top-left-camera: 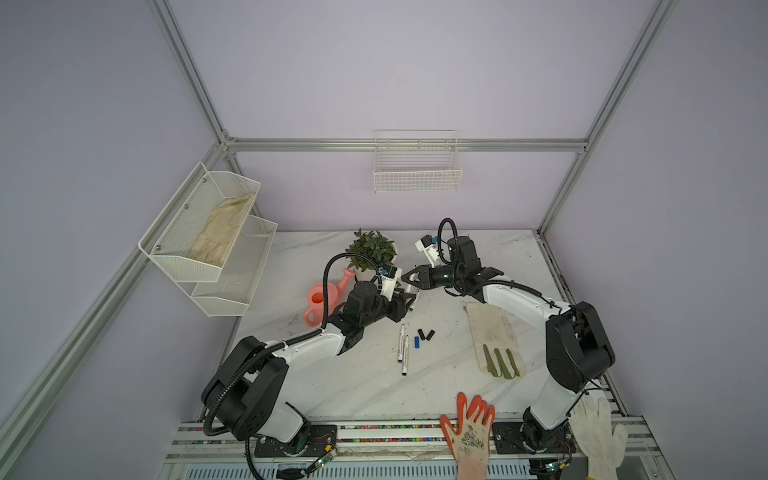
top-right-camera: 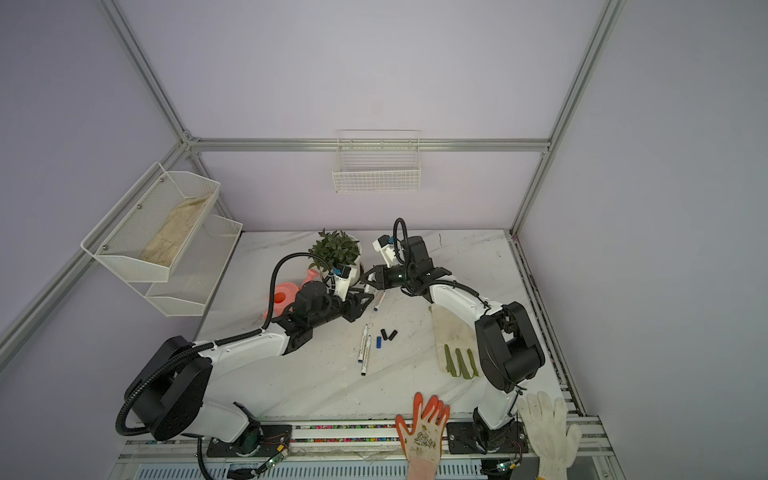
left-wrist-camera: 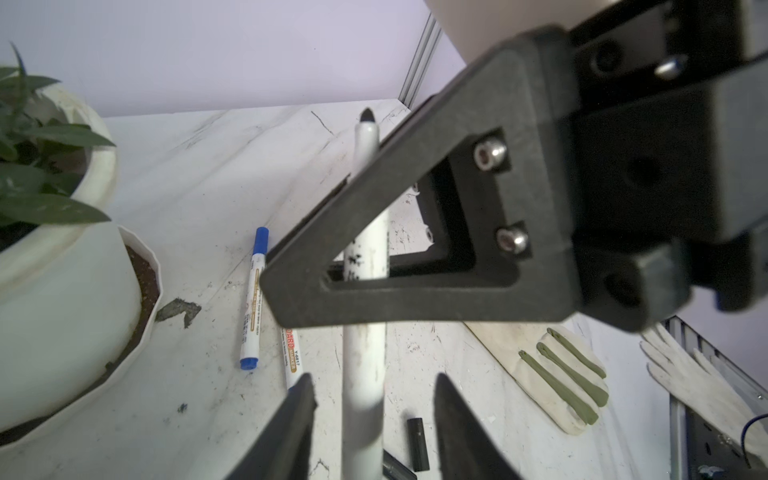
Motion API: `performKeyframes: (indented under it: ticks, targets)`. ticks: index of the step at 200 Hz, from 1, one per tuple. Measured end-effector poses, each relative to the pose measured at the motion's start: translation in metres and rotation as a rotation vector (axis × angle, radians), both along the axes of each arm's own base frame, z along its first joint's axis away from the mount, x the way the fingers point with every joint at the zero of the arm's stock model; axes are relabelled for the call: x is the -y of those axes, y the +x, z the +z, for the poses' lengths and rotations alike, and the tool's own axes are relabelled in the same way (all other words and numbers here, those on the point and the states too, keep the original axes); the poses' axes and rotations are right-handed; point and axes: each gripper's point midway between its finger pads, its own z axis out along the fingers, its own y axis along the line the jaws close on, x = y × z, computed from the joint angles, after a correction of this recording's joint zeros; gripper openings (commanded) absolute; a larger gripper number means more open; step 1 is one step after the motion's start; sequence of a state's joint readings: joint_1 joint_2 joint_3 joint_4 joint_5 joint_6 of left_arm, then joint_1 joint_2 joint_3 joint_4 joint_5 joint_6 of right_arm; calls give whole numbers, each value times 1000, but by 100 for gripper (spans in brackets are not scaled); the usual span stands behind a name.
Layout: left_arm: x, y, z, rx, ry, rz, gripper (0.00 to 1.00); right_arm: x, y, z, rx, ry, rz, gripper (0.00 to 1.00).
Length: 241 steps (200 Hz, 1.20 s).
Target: Insert the pens into the pen caps
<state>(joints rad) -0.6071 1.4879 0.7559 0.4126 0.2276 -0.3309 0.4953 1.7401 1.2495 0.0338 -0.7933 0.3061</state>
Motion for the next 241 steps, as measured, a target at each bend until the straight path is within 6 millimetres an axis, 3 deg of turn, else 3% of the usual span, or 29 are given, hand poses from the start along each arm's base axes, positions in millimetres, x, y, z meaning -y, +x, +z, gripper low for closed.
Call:
performKeyframes:
  ticks: [21,51,115,153,170,184,197,241]
  targets:
    - [2,3,-13,-31,-2,-1,46,0,-1,-1,-4,2,4,0]
    - [2,5,-27,-67,8,-6,31,1,-2,-2,-4,3,5,0]
    - [9,4,-6,-17,-39,-39,28,1,-3,-5,-13,-1,4,0]
    - [8,4,-2,-6,-44,-47,3,1,-4,-6,-19,0,7,0]
    - [8,4,-2,-2,-39,-50,0,1,-4,-6,-22,-2,7,7]
    - [7,5,-3,-7,-38,-42,0,2,-3,-8,-25,-9,1,28]
    - [4,8,-4,-13,-38,-16,0,4,-3,-12,-22,-34,-11,38]
    - [-25,31,-13,-56,-30,177,0,26,-11,-36,-24,-192,-106,44]
